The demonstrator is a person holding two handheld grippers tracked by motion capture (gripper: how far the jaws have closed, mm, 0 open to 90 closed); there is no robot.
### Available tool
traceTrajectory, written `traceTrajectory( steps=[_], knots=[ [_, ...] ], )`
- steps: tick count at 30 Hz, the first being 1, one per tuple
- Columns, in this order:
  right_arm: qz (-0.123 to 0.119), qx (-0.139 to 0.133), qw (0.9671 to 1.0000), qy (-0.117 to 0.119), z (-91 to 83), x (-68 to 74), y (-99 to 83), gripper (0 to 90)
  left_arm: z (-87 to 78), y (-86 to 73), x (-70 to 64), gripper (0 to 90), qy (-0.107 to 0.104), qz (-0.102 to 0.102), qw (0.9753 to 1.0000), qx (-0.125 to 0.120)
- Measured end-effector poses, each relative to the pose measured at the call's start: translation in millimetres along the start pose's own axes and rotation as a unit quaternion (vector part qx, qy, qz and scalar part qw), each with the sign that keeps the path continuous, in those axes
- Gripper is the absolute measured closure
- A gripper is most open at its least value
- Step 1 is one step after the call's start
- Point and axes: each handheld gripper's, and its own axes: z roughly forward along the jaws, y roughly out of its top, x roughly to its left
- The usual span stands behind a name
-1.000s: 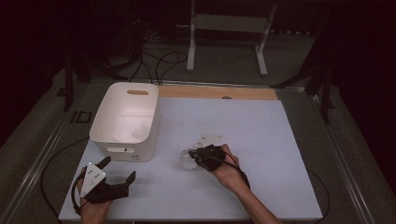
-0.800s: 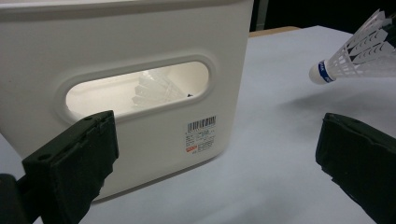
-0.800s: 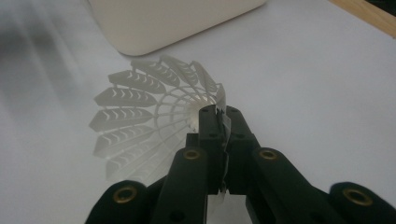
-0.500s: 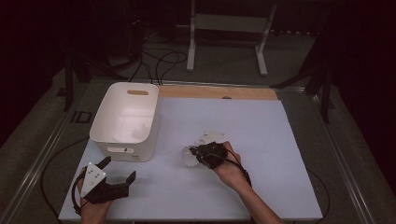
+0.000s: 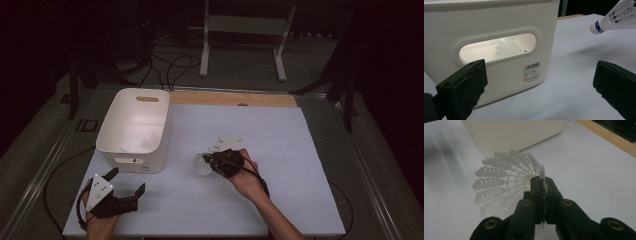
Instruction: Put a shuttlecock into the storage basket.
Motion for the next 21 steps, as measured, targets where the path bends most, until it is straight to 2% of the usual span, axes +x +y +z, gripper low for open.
traceTrajectory(
  steps=[21],
  knots=[
    [0.003,-0.015,0.9999,-0.002,-7.8,-3.8,11.5,88.0,-0.1,0.0,-0.1,0.0,0.0,0.0,1.0,0.0]
  ],
)
